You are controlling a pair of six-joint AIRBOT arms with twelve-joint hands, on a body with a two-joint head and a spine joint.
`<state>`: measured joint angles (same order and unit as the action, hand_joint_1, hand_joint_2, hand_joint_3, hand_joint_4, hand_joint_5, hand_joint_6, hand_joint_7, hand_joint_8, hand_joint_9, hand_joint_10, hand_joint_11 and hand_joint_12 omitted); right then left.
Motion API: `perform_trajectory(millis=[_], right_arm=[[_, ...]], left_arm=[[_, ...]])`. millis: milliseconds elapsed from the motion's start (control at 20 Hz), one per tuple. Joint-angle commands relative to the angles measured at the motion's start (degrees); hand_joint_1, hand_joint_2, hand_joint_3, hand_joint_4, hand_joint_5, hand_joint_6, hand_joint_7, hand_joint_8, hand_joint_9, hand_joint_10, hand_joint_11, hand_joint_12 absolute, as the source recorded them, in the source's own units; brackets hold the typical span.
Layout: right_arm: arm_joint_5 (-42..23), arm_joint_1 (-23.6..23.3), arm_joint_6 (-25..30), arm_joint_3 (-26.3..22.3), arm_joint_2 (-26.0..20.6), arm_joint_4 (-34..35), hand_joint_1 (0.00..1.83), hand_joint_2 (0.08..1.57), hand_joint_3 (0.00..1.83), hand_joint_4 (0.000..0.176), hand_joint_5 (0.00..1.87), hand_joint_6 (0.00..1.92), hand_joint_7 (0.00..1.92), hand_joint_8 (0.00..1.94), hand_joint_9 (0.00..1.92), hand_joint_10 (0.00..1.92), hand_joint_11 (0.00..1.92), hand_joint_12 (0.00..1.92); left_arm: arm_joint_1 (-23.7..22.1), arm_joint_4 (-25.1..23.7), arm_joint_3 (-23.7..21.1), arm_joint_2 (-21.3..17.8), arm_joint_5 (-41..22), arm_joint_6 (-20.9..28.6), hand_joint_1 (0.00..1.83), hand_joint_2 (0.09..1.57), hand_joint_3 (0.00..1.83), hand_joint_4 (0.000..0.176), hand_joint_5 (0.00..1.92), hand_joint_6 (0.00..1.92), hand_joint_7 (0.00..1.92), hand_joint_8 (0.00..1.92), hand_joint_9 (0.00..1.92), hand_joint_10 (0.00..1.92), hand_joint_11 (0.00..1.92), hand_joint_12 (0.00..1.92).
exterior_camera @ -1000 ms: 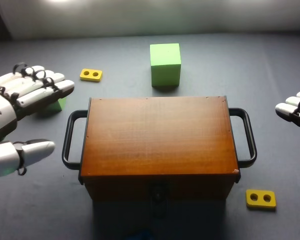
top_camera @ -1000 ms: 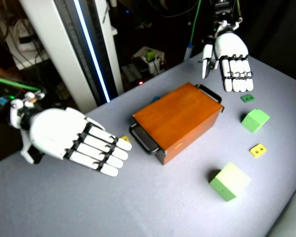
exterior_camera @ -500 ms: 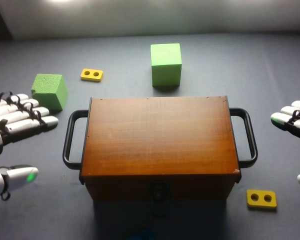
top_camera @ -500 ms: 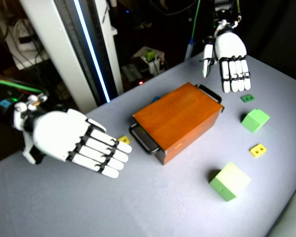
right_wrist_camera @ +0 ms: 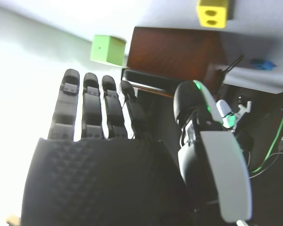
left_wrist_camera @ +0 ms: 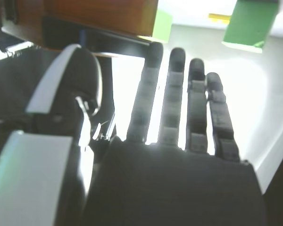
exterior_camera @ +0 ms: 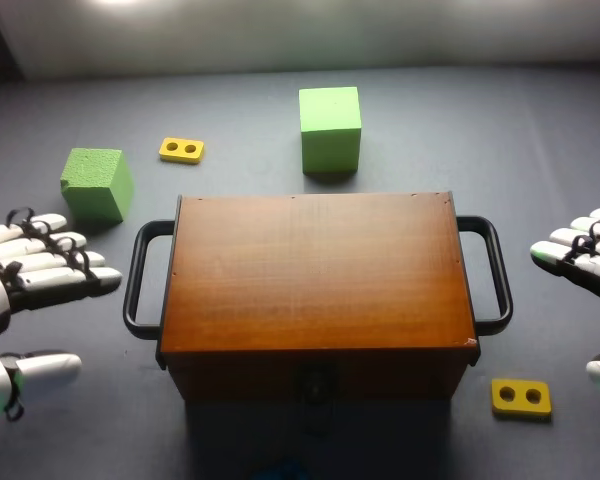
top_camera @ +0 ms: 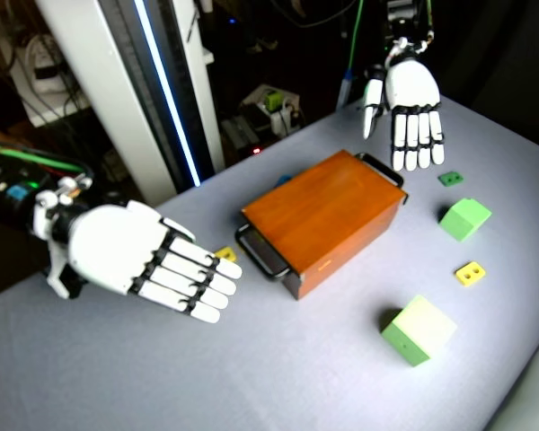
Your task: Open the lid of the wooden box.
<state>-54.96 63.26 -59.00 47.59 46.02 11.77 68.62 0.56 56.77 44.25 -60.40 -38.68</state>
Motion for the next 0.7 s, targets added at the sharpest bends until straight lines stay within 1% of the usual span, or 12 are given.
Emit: perform_trajectory(millis=[0, 50, 150, 350, 550, 650], right_arm=[[-5.72, -0.59, 0.01, 0.22, 0.06, -0.75, 0.34, 1.39, 0.00, 0.000, 0.00, 0.00, 0.00, 0.00, 0.00, 0.00, 0.00, 0.00], [-5.26, -0.82, 0.01, 0.31, 0.28, -0.99, 0.29, 1.40, 0.00, 0.000, 0.00, 0.00, 0.00, 0.00, 0.00, 0.00, 0.00, 0.00], [-4.54, -1.08, 0.02, 0.47, 0.60, -1.29, 0.37, 1.40, 0.00, 0.000, 0.03, 0.01, 0.00, 0.00, 0.00, 0.00, 0.00, 0.00], [-2.51, -1.91, 0.02, 0.96, 1.47, -1.99, 0.33, 1.40, 0.00, 0.000, 0.06, 0.02, 0.00, 0.00, 0.00, 0.00, 0.00, 0.00], [-1.20, -2.43, 0.03, 1.49, 2.36, -2.18, 0.42, 1.38, 0.00, 0.000, 0.08, 0.01, 0.01, 0.00, 0.00, 0.00, 0.00, 0.00], [-0.82, -2.58, 0.03, 1.65, 2.65, -2.25, 0.40, 1.39, 0.00, 0.000, 0.09, 0.01, 0.01, 0.00, 0.00, 0.00, 0.00, 0.00]], left_arm=[[-0.32, 1.12, 0.33, 0.29, -5.70, 0.43, 0.15, 1.42, 0.00, 0.000, 0.29, 0.00, 0.24, 0.00, 0.09, 0.00, 0.00, 0.00], [-0.32, 0.88, 0.38, 0.42, -5.53, 0.63, 0.13, 1.42, 0.00, 0.000, 0.28, 0.00, 0.24, 0.00, 0.09, 0.00, 0.00, 0.00], [-0.35, 0.41, 0.57, 0.66, -5.35, 1.18, 0.11, 1.42, 0.00, 0.000, 0.27, 0.00, 0.22, 0.00, 0.08, 0.00, 0.00, 0.00], [-0.46, 0.08, 0.74, 1.07, -5.13, 1.53, 0.08, 1.43, 0.00, 0.000, 0.26, 0.00, 0.21, 0.00, 0.06, 0.00, 0.00, 0.00], [-0.46, -0.02, 0.75, 1.16, -5.05, 1.59, 0.09, 1.43, 0.00, 0.000, 0.27, 0.00, 0.21, 0.00, 0.06, 0.00, 0.00, 0.00], [-0.46, -0.06, 0.75, 1.21, -4.98, 1.61, 0.06, 1.43, 0.00, 0.000, 0.26, 0.00, 0.20, 0.00, 0.06, 0.00, 0.00, 0.00]])
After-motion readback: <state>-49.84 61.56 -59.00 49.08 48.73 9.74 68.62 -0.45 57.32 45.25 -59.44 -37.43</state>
